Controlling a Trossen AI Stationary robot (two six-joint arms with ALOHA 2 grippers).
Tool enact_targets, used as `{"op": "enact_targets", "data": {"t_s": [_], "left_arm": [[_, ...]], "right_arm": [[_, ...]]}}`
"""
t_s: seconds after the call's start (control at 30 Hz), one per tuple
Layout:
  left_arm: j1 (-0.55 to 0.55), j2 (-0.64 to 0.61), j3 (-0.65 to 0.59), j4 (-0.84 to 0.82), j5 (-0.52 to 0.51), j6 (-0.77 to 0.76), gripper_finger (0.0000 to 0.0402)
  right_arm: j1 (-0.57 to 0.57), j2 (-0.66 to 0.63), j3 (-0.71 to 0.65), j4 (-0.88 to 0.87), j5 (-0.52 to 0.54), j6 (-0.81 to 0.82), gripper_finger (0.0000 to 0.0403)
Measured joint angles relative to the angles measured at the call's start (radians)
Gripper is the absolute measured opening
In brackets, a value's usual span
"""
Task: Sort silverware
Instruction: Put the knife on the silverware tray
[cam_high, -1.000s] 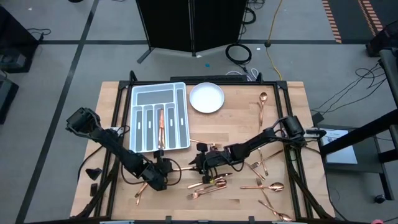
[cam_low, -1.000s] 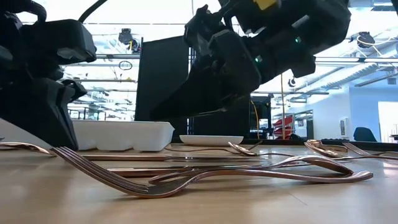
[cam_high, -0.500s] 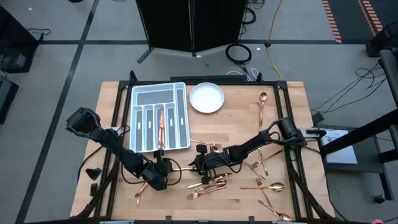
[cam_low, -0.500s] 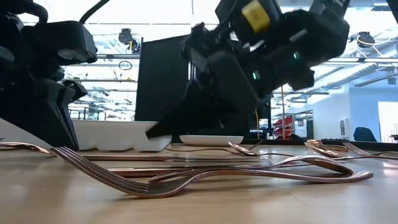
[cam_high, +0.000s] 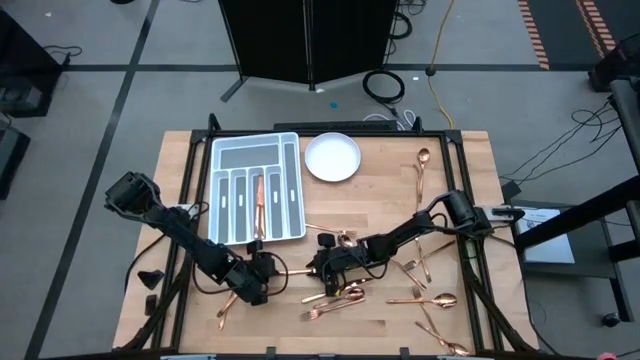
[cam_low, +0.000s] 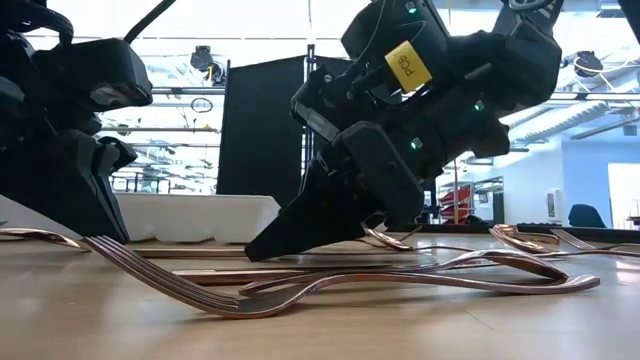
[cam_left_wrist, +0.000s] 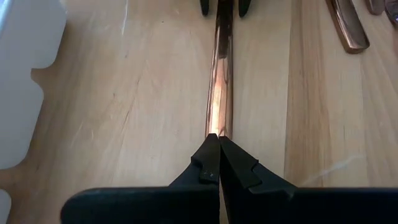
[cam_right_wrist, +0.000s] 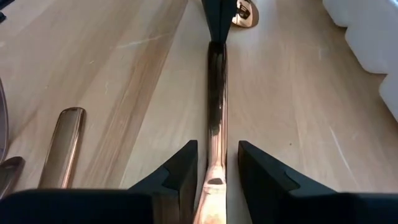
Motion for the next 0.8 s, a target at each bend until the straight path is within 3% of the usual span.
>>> {"op": "enact_targets", "data": {"t_s": [0.8], "left_arm": [[0.000, 0.001, -0.058, 0.051, 0.017, -0.079, 0.0000]], "right_arm": [[0.001, -0.002, 0.001, -0.044, 0.000, 0.019, 0.0107]]}}
